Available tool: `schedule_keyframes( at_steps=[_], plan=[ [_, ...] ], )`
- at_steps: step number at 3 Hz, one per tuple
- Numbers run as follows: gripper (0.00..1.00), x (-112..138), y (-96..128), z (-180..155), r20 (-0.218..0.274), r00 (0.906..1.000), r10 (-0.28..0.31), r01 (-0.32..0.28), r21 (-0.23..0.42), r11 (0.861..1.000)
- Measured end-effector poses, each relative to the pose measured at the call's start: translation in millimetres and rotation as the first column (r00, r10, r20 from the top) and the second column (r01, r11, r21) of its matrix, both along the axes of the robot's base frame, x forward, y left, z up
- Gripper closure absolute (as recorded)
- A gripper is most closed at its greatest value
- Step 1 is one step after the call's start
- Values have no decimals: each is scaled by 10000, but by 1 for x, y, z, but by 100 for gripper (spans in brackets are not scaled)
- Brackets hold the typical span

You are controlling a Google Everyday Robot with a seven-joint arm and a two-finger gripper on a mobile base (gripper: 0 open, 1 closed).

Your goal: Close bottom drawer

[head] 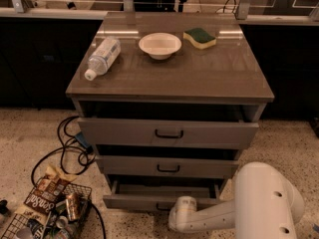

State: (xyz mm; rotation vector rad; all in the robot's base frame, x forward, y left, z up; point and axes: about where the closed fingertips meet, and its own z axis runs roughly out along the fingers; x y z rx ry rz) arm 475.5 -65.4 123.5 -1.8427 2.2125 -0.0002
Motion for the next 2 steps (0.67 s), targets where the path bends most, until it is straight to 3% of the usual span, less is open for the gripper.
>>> schedule_keyframes(
  at_steps=[1,2],
  plan=[
    [100,33,-13,1,606,9978,-275,279,-71,9996],
    [100,32,-13,1,606,9978,-277,282,-71,9996]
  ],
)
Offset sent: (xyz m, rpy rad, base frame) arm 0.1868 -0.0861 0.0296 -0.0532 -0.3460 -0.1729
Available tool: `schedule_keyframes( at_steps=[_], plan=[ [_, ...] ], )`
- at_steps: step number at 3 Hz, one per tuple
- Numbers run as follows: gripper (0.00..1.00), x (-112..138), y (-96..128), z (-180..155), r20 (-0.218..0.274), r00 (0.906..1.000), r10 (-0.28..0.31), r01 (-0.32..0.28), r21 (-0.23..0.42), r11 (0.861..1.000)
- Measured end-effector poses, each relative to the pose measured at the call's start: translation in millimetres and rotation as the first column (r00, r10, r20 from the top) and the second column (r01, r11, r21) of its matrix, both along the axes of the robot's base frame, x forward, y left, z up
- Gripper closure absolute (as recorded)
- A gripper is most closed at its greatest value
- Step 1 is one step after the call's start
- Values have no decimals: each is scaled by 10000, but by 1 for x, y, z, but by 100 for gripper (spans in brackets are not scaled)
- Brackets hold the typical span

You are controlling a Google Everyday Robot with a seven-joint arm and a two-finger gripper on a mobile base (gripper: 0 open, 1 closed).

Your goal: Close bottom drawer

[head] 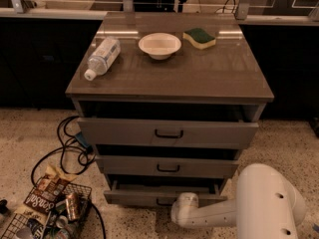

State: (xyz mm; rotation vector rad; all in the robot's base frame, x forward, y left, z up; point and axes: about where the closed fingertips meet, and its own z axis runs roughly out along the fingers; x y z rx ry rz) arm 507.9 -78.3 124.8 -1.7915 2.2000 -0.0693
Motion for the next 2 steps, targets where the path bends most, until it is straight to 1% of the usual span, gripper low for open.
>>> schedule_keyframes(
  at_steps=[1,2],
  plan=[
    [100,46,-17,9,831,9959,-353,360,-79,9993],
    [100,60,-22,12,1169,9919,-499,511,-73,9987]
  ],
)
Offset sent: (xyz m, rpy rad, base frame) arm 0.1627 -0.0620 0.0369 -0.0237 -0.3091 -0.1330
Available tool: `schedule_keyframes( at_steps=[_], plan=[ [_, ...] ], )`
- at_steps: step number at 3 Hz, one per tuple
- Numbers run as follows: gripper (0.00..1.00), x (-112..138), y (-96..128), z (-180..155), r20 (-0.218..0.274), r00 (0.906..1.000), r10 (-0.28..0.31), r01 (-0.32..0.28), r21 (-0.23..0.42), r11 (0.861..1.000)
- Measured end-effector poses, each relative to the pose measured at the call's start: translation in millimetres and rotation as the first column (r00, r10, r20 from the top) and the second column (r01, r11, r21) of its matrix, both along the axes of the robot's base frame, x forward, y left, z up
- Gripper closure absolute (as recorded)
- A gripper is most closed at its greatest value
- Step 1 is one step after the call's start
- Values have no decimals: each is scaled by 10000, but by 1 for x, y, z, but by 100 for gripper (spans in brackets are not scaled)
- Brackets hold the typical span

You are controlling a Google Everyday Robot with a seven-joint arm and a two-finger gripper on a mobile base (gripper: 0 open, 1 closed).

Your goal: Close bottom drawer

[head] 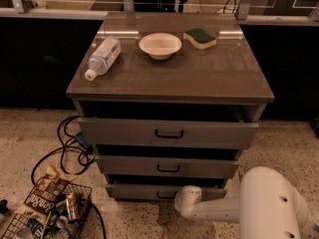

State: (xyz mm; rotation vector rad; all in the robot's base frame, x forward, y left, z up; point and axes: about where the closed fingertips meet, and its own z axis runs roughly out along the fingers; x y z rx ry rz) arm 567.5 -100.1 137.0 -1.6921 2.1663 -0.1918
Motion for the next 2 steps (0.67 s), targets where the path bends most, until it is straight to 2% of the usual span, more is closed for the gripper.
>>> schedule_keyframes(
  at_steps=[1,2],
  plan=[
    [100,29,-10,6,612,9977,-289,287,46,9996],
    [100,27,-9,6,612,9977,-289,287,47,9996]
  ],
)
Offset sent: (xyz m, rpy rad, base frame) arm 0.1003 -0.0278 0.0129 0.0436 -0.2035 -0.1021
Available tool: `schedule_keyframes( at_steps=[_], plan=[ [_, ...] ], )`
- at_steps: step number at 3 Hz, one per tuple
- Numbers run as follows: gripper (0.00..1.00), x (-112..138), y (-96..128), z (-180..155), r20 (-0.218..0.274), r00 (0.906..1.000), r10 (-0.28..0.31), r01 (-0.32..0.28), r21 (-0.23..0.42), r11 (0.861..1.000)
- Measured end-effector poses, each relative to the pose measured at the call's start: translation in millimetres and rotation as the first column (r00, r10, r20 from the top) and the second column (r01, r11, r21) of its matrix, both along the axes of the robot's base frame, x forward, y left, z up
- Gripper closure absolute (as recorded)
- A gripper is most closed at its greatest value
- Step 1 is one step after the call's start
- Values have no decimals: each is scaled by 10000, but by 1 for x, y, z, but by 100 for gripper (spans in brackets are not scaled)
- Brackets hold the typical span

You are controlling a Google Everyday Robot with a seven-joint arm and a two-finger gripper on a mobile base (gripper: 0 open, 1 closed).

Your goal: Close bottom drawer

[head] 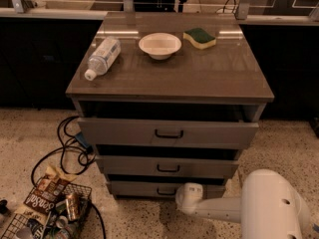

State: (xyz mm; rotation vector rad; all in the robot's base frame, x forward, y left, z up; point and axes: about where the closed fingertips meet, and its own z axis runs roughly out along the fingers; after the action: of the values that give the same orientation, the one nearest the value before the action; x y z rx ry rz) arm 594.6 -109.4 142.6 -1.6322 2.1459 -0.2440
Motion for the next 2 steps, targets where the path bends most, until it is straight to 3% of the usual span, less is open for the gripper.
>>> schedule_keyframes(
  at_steps=[1,2],
  plan=[
    [100,18,-3,0,332,9992,-205,201,136,9997],
    [82,11,0,0,331,9992,-204,199,135,9997]
  ],
)
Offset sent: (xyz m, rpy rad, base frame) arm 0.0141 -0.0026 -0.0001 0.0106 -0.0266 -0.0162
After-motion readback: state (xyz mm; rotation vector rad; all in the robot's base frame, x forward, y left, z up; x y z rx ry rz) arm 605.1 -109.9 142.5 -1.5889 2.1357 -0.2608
